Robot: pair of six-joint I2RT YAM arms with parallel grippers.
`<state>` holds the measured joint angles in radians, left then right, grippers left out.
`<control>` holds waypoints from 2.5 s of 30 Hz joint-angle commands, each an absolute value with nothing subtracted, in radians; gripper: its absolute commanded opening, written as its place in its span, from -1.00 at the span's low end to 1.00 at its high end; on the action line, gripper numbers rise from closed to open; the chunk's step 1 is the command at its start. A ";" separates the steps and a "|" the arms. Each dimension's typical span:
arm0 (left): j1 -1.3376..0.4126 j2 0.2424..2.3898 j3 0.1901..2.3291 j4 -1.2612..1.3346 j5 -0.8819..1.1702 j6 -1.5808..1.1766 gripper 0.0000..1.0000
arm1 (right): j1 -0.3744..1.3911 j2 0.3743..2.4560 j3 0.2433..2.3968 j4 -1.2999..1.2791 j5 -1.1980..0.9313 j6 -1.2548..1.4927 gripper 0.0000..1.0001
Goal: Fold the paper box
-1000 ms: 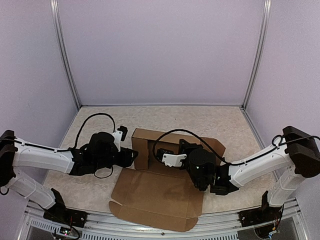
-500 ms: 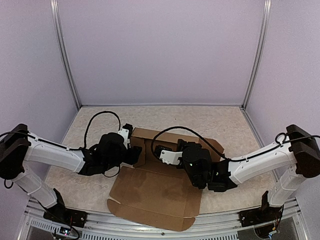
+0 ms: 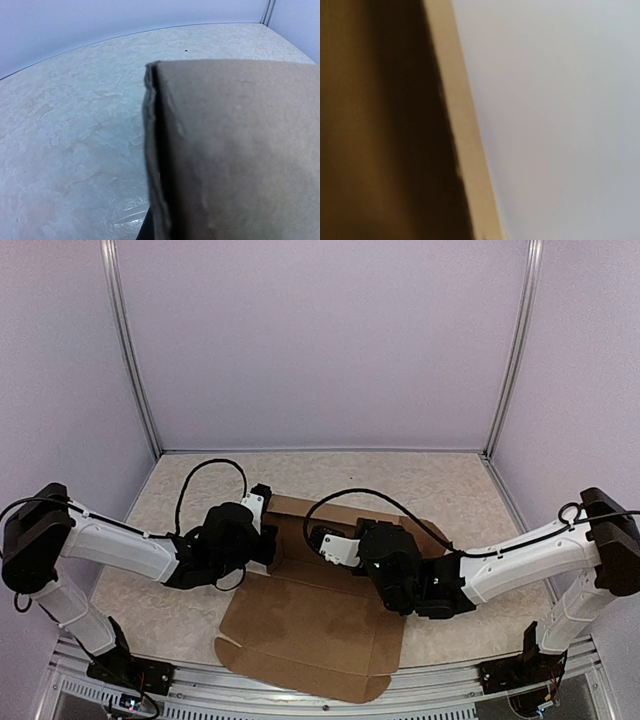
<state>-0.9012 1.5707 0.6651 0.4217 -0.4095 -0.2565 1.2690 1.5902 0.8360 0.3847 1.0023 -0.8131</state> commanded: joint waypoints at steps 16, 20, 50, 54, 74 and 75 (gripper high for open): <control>-0.878 1.617 0.820 0.387 -0.283 -0.198 -1.00 | 1.287 1.474 1.032 -0.074 0.661 -0.400 0.58; -0.864 1.647 0.856 0.392 -0.236 -0.141 -1.00 | 1.279 1.376 1.052 -0.168 0.546 -0.331 0.81; -0.843 1.865 1.005 0.557 0.098 0.200 -0.93 | 0.888 1.451 1.288 -0.199 0.075 0.187 -0.34; -0.844 1.887 1.019 0.562 0.118 0.190 -0.92 | 0.885 1.481 1.284 -0.168 0.104 0.197 -1.00; -0.813 1.952 1.026 0.574 0.201 0.122 -0.83 | 0.885 1.611 1.207 -0.059 0.093 0.264 -1.00; -0.810 1.955 1.025 0.578 0.205 0.116 -0.83 | 0.885 1.616 1.203 -0.056 0.091 0.268 -1.00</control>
<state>-0.8234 1.9282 1.0183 0.5533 0.1604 0.1436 0.8917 1.5875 1.2308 -0.0879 0.1074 0.2417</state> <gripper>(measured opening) 0.081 0.003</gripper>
